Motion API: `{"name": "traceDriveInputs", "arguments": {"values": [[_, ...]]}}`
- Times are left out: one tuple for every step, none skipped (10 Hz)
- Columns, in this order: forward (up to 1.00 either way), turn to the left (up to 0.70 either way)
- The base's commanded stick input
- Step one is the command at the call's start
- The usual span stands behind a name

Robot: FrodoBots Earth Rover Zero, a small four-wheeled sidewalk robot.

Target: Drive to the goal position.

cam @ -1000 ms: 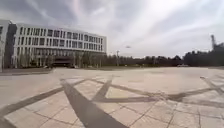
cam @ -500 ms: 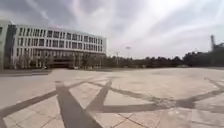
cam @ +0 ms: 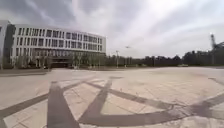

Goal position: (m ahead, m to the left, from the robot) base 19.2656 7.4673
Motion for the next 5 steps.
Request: {"name": "traceDriveInputs", "arguments": {"values": [[0.70,0.00],[0.70,0.00],[0.70,0.00],[0.70,0.00],[0.70,0.00]]}}
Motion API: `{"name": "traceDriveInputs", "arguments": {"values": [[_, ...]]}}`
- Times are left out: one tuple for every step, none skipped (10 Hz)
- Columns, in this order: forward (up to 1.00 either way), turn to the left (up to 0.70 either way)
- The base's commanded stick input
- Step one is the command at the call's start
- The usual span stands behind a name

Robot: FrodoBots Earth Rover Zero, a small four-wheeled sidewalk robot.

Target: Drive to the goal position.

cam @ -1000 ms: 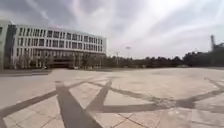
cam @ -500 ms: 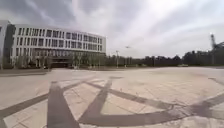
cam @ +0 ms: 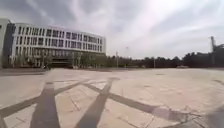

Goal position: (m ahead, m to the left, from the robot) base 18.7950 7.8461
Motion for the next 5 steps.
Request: {"name": "traceDriveInputs", "arguments": {"values": [[0.70,0.00],[0.70,0.04],[0.70,0.26],[0.70,0.35],[0.70,0.35]]}}
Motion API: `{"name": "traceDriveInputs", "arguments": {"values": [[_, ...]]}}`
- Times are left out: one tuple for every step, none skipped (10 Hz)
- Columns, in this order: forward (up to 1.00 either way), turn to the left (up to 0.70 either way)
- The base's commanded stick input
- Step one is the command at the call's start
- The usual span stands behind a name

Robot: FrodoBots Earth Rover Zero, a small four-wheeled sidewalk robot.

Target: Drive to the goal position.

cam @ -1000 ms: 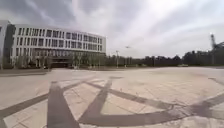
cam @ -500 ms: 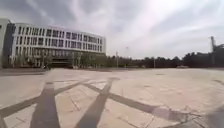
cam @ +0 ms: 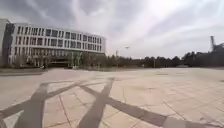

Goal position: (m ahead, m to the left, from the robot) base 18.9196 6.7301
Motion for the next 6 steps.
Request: {"name": "traceDriveInputs", "arguments": {"values": [[0.70,0.35],[0.70,0.15],[0.70,0.00],[0.70,0.00],[0.70,0.00],[0.70,0.00]]}}
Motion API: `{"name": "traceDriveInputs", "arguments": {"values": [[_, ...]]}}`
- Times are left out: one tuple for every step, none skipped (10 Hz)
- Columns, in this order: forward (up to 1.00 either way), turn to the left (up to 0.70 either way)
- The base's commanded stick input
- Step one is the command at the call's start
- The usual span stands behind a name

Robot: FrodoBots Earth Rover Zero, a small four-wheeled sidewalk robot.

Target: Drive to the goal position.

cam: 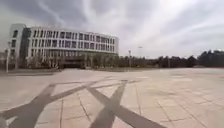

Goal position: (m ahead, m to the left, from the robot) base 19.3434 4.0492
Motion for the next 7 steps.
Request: {"name": "traceDriveInputs", "arguments": {"values": [[0.70,0.00],[0.70,0.00],[0.70,0.00],[0.70,0.00],[0.70,0.00],[0.70,0.00],[0.70,0.00]]}}
